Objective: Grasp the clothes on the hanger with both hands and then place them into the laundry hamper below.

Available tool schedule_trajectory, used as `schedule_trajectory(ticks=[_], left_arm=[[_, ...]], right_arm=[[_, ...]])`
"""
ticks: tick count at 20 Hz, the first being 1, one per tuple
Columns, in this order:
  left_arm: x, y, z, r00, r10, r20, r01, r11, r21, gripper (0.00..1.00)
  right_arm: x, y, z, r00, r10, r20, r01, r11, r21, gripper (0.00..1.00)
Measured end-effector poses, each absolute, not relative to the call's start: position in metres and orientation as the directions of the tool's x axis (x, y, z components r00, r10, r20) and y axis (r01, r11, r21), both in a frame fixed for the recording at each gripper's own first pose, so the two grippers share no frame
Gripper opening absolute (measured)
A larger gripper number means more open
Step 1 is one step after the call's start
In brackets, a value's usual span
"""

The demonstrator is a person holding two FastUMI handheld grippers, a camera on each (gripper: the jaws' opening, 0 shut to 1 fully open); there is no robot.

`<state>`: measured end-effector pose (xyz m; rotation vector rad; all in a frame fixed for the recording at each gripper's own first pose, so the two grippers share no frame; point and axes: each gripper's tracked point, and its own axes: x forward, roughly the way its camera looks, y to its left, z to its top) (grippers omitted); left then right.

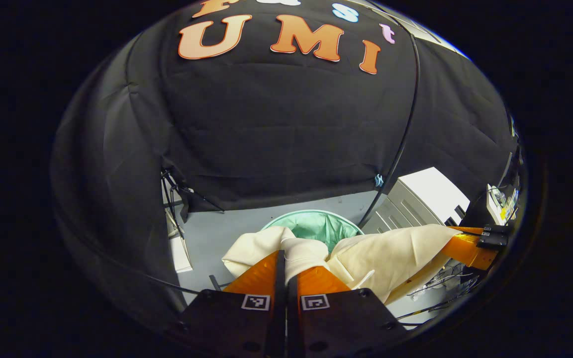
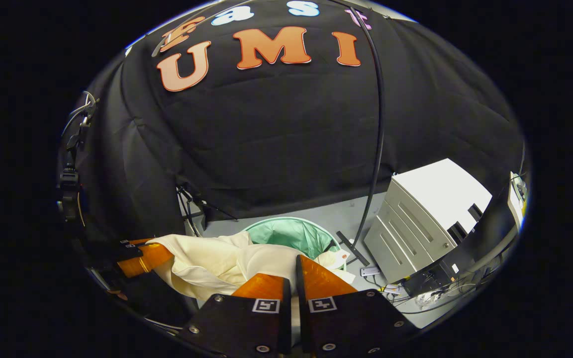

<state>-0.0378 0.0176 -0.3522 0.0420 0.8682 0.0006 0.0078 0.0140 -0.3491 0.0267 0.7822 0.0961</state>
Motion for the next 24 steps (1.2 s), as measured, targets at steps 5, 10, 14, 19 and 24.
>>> schedule_trajectory(ticks=[5,10,14,19,24], left_arm=[[-0.042,0.025,-0.358,0.606,0.036,-0.795,-0.002,0.999,0.043,0.47],[-0.034,0.028,-0.353,0.620,0.037,-0.784,0.024,0.998,0.066,0.73],[-0.036,0.030,-0.353,0.622,0.051,-0.781,0.014,0.997,0.077,0.90],[-0.043,0.030,-0.348,0.629,0.050,-0.776,0.014,0.997,0.075,0.96],[-0.046,0.024,-0.335,0.650,0.029,-0.759,0.022,0.998,0.057,0.96]], right_arm=[[0.002,0.011,-0.363,0.666,0.084,-0.741,-0.066,0.996,0.053,0.16],[-0.012,0.024,-0.377,0.625,0.132,-0.770,-0.082,0.991,0.103,0.69],[-0.014,0.025,-0.376,0.626,0.131,-0.769,-0.090,0.991,0.096,0.93],[-0.019,0.025,-0.373,0.632,0.132,-0.764,-0.096,0.991,0.092,0.94],[-0.025,0.027,-0.359,0.653,0.135,-0.745,-0.096,0.991,0.095,0.94]])
